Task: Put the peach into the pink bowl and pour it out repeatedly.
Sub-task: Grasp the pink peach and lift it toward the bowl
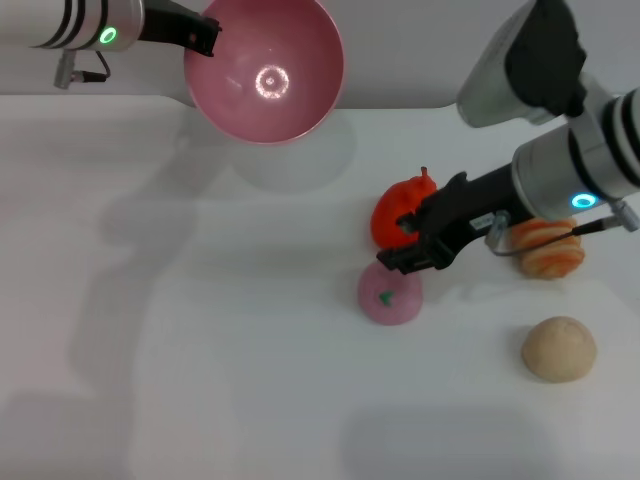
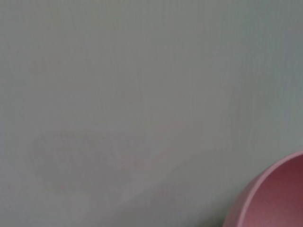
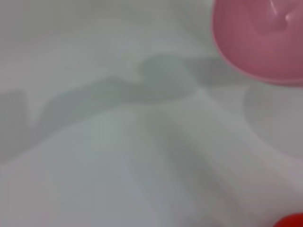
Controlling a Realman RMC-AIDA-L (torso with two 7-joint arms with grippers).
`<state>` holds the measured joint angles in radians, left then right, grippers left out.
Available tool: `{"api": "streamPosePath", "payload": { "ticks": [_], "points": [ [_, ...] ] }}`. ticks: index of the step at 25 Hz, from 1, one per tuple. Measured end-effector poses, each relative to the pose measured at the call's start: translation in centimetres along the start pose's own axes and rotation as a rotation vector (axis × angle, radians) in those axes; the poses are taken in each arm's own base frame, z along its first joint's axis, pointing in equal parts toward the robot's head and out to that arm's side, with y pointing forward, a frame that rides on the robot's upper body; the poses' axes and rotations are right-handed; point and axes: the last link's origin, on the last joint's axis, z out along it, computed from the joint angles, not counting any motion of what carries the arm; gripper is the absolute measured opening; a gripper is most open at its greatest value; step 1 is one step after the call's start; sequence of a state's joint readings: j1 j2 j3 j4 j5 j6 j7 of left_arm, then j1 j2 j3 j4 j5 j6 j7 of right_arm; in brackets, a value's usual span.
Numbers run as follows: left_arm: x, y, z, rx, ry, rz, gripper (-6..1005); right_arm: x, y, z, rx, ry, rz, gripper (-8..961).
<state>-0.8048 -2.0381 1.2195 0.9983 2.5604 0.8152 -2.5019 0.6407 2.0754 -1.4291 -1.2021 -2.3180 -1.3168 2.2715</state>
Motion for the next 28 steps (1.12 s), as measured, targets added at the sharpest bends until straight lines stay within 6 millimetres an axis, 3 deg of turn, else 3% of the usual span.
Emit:
{"api": "streamPosePath", "payload": {
  "ticks": [6, 28],
  "points": [
    [-0.2, 0.8, 0.2, -0.022, -0.015, 0.008, 45, 1.4, -0.3, 1.9, -0.015, 0.043, 0.051, 495],
    [-0.3, 2.4, 0.6, -0.056, -0.037, 0.045, 45, 3.2, -1.3, 4.5, 0.013, 0.08, 0.133, 484]
  ]
}}
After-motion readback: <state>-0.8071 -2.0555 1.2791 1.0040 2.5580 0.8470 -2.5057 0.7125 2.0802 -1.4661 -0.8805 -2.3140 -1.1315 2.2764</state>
